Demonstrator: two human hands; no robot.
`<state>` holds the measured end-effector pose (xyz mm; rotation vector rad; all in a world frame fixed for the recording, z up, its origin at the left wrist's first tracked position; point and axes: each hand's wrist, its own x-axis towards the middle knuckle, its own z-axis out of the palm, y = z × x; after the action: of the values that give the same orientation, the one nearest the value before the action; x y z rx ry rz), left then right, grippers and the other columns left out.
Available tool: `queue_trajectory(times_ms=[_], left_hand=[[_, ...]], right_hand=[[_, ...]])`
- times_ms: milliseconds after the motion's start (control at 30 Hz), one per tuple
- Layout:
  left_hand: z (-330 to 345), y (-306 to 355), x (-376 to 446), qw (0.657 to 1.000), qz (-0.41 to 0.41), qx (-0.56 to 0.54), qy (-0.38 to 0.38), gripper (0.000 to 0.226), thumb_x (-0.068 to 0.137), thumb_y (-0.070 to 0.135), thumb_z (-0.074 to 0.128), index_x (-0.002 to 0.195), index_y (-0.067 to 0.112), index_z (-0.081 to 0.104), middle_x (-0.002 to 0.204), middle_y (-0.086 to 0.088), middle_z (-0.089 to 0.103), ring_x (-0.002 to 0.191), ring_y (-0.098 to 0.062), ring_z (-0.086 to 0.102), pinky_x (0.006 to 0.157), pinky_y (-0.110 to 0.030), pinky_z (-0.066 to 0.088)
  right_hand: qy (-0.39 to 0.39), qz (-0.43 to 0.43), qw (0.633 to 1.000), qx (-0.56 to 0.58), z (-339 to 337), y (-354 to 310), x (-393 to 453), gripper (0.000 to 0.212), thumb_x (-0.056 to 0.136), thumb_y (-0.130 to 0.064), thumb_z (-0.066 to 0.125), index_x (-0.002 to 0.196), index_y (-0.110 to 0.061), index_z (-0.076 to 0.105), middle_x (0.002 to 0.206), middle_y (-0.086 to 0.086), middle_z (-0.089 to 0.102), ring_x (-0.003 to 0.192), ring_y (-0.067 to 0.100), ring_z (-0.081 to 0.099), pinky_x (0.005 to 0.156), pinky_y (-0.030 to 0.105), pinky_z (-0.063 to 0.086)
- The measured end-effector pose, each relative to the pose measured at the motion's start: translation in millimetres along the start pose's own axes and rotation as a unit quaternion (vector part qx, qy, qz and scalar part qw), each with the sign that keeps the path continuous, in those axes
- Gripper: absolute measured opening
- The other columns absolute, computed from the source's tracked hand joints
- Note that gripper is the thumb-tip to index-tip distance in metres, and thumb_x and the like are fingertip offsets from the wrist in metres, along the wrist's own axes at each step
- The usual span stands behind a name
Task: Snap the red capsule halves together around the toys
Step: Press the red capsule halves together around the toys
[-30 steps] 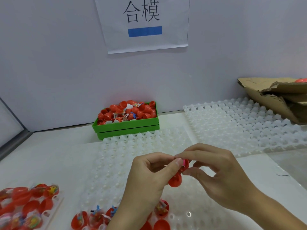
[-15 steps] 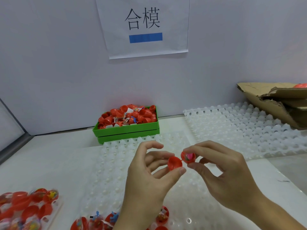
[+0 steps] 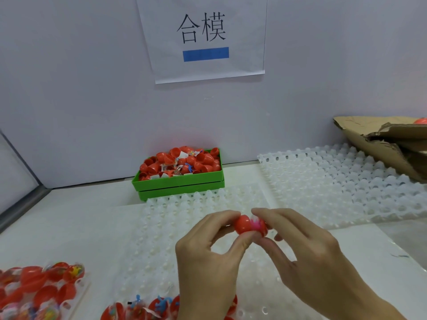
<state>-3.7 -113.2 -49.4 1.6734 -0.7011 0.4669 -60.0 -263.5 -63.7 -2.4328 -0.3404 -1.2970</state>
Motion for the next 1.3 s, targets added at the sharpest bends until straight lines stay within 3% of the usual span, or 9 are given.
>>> queue_trajectory(times_ms=[100,267,533,733,933,1067,1167,1300], left_hand=[[-0.9,-1.1,-0.5,0.998,-0.044,-0.038,-0.011,0.029,0.059,0.029,0.084,0.087,0.035,0.075,0.085,0.018,0.074,0.083,-0.005,0.072,0.076,-0.015,0.056],[-2.6,1.6,2.1,0.993,-0.083,-0.073,-0.051,0.037,0.058,0.033,0.079,0.092,0.045,0.073,0.090,0.017,0.073,0.088,-0.003,0.070,0.068,-0.010,0.054],[-7.2,3.0,4.5,0.991,-0.032,-0.050,-0.124,0.022,0.076,0.030,0.077,0.095,0.040,0.072,0.098,0.013,0.067,0.102,-0.008,0.063,0.071,-0.013,0.056],[-9.5,2.0,3.8,0.991,0.008,-0.041,-0.126,0.018,0.085,0.014,0.068,0.093,0.030,0.071,0.096,0.008,0.069,0.099,-0.017,0.066,0.069,-0.021,0.060],[-7.5,0.5,1.4,0.992,-0.025,-0.043,-0.113,0.020,0.082,0.010,0.066,0.085,0.030,0.072,0.088,0.007,0.072,0.094,-0.020,0.070,0.066,-0.024,0.061],[-5.5,1.9,0.5,0.992,-0.064,-0.041,-0.101,0.030,0.083,-0.001,0.072,0.080,0.029,0.072,0.083,0.007,0.074,0.090,-0.012,0.072,0.067,-0.020,0.060],[-3.7,4.6,-0.6,0.993,-0.089,-0.037,-0.075,0.030,0.080,0.001,0.075,0.078,0.031,0.072,0.078,0.009,0.074,0.083,-0.006,0.072,0.065,-0.014,0.057],[-2.0,8.0,-2.4,0.992,-0.093,-0.052,-0.065,0.029,0.080,0.001,0.076,0.080,0.030,0.075,0.082,0.011,0.076,0.086,-0.004,0.072,0.066,-0.015,0.058]], right_hand=[[0.016,0.000,1.000,0.016,0.8,-0.6,-0.3,0.038,0.089,-0.025,0.067,0.123,-0.015,0.055,0.094,-0.002,0.068,0.082,0.002,0.055,0.075,0.013,0.050],[0.040,-0.002,0.996,0.076,0.5,0.8,-0.7,0.052,0.078,-0.010,0.077,0.125,-0.015,0.055,0.098,-0.002,0.069,0.084,0.006,0.063,0.070,0.014,0.055],[0.034,-0.007,0.994,0.102,-2.3,1.5,2.2,0.053,0.076,-0.006,0.077,0.123,-0.014,0.055,0.096,-0.001,0.070,0.087,0.006,0.064,0.069,0.016,0.054],[0.027,-0.007,0.995,0.097,-4.5,-0.2,3.5,0.053,0.076,-0.008,0.076,0.124,-0.016,0.054,0.094,-0.001,0.071,0.086,0.006,0.064,0.070,0.015,0.054],[0.011,-0.020,0.995,0.098,-2.1,-2.1,1.5,0.049,0.080,-0.006,0.074,0.124,-0.014,0.054,0.096,-0.002,0.069,0.085,0.000,0.060,0.076,0.011,0.053],[0.011,-0.019,0.995,0.102,-1.7,-2.1,1.6,0.048,0.080,-0.008,0.073,0.123,-0.015,0.055,0.096,-0.003,0.069,0.083,-0.001,0.060,0.075,0.012,0.053],[0.010,-0.016,0.994,0.106,-1.4,-2.5,1.5,0.048,0.079,-0.008,0.075,0.122,-0.016,0.055,0.096,-0.005,0.068,0.084,-0.003,0.058,0.075,0.011,0.052],[0.009,-0.012,0.994,0.106,-1.0,-2.6,2.0,0.048,0.078,-0.009,0.075,0.121,-0.017,0.056,0.103,-0.012,0.063,0.091,-0.015,0.051,0.077,0.006,0.049]])
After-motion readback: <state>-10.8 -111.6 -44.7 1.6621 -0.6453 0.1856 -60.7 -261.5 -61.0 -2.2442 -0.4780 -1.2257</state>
